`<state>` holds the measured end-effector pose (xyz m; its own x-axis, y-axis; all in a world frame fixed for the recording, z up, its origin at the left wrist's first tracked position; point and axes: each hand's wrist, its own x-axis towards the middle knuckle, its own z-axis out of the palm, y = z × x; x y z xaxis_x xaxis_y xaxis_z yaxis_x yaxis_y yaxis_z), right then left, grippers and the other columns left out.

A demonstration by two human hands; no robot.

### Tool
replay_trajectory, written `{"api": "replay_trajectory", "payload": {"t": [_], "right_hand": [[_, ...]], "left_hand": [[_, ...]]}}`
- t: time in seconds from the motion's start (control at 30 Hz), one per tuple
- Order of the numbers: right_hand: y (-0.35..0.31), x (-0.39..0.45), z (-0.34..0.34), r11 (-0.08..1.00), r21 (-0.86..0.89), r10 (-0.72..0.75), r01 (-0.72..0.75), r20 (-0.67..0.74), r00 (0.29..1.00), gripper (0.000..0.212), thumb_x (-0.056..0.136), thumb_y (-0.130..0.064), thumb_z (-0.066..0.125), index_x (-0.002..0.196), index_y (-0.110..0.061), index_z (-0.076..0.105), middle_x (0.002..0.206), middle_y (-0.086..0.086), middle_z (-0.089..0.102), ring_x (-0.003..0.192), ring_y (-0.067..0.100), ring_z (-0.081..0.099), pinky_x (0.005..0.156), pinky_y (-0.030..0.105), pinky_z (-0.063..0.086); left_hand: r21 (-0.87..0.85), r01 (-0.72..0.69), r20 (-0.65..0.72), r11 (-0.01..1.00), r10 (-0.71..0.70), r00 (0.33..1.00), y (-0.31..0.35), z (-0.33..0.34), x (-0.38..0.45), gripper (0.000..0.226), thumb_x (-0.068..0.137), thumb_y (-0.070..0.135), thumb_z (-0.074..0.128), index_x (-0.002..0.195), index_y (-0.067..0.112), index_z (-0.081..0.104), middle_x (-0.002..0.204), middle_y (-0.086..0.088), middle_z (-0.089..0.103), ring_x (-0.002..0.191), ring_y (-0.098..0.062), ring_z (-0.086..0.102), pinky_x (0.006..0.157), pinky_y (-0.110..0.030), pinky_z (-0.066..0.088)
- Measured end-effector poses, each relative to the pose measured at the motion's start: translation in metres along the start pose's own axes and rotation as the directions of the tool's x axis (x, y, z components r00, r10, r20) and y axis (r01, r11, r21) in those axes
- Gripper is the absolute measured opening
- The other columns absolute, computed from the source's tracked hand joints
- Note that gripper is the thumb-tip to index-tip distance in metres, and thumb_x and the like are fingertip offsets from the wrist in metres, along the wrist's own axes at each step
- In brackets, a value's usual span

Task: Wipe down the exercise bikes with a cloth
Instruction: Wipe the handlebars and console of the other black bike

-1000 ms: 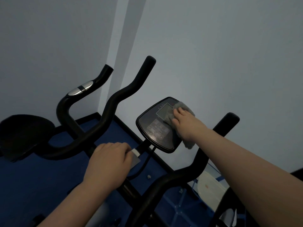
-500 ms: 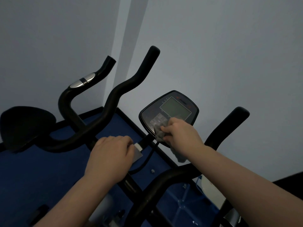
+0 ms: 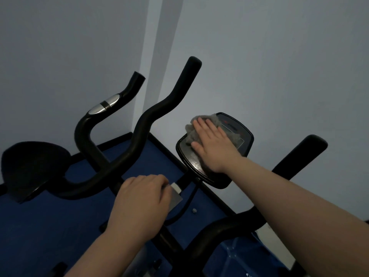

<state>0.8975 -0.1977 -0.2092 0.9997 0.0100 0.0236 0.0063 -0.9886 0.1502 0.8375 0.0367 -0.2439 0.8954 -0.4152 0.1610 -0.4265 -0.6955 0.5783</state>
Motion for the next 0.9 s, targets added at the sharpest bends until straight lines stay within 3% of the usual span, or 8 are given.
{"api": "replay_trajectory", "payload": {"t": [0.2, 0.37, 0.53, 0.7, 0.8, 0.9], "right_hand": [[0.038, 0.004, -0.019, 0.969, -0.061, 0.24, -0.239, 0.019, 0.97, 0.065, 0.1, -0.049, 0.018, 0.151, -0.021, -0.011, 0.161, 0.002, -0.01, 0.147, 0.021, -0.007, 0.118, 0.042, -0.003], [0.028, -0.019, -0.021, 0.912, -0.06, 0.406, -0.407, -0.029, 0.914, 0.064, 0.102, -0.04, 0.023, 0.151, -0.016, -0.01, 0.161, 0.007, -0.006, 0.147, 0.025, -0.001, 0.119, 0.041, 0.005], [0.004, -0.037, -0.036, 0.786, -0.146, 0.611, -0.601, 0.036, 0.791, 0.077, 0.094, -0.014, 0.051, 0.148, 0.001, -0.001, 0.157, 0.021, 0.005, 0.14, 0.036, 0.023, 0.104, 0.04, 0.037], [-0.036, -0.05, -0.031, 0.805, -0.409, 0.531, -0.43, 0.174, 0.829, 0.055, 0.095, -0.011, 0.045, 0.146, -0.002, 0.027, 0.153, 0.031, 0.015, 0.137, 0.049, 0.023, 0.094, 0.048, 0.048], [-0.056, -0.059, -0.025, 0.814, -0.397, 0.525, -0.424, 0.189, 0.83, 0.048, 0.093, -0.007, 0.05, 0.138, 0.002, 0.039, 0.147, 0.031, 0.031, 0.131, 0.047, 0.036, 0.089, 0.046, 0.052], [-0.067, -0.075, -0.024, 0.855, -0.334, 0.467, -0.397, 0.16, 0.87, 0.029, 0.087, 0.001, 0.052, 0.116, 0.001, 0.057, 0.124, 0.023, 0.058, 0.114, 0.035, 0.055, 0.07, 0.033, 0.05]], "left_hand": [[-0.037, -0.002, -0.009, 0.999, 0.001, 1.0, -0.001, -0.001, 0.001, 0.028, 0.096, 0.036, 0.036, 0.11, 0.032, 0.06, 0.1, 0.015, 0.064, 0.093, -0.007, 0.055, 0.084, -0.023, 0.032], [-0.047, -0.004, -0.009, 0.999, 0.004, 1.0, -0.001, -0.002, 0.0, 0.028, 0.096, 0.033, 0.038, 0.109, 0.028, 0.062, 0.099, 0.011, 0.066, 0.091, -0.01, 0.058, 0.086, -0.026, 0.036], [-0.047, -0.018, -0.011, 0.999, 0.018, 1.0, 0.001, -0.002, -0.002, 0.029, 0.096, 0.029, 0.038, 0.107, 0.023, 0.065, 0.093, 0.007, 0.068, 0.086, -0.014, 0.059, 0.084, -0.028, 0.038], [-0.001, -0.035, -0.023, 0.999, 0.035, 0.999, 0.001, -0.001, -0.004, 0.029, 0.096, 0.028, 0.038, 0.108, 0.022, 0.064, 0.096, 0.004, 0.069, 0.087, -0.016, 0.059, 0.085, -0.03, 0.037], [0.015, -0.051, -0.038, 0.999, 0.052, 0.998, 0.001, -0.002, -0.006, 0.029, 0.096, 0.027, 0.039, 0.108, 0.021, 0.065, 0.093, 0.003, 0.069, 0.085, -0.017, 0.059, 0.083, -0.031, 0.037], [0.018, -0.054, -0.058, 0.998, 0.055, 0.997, 0.002, -0.003, -0.009, 0.029, 0.096, 0.025, 0.04, 0.111, 0.02, 0.064, 0.097, 0.002, 0.068, 0.088, -0.018, 0.059, 0.086, -0.032, 0.038]]}}
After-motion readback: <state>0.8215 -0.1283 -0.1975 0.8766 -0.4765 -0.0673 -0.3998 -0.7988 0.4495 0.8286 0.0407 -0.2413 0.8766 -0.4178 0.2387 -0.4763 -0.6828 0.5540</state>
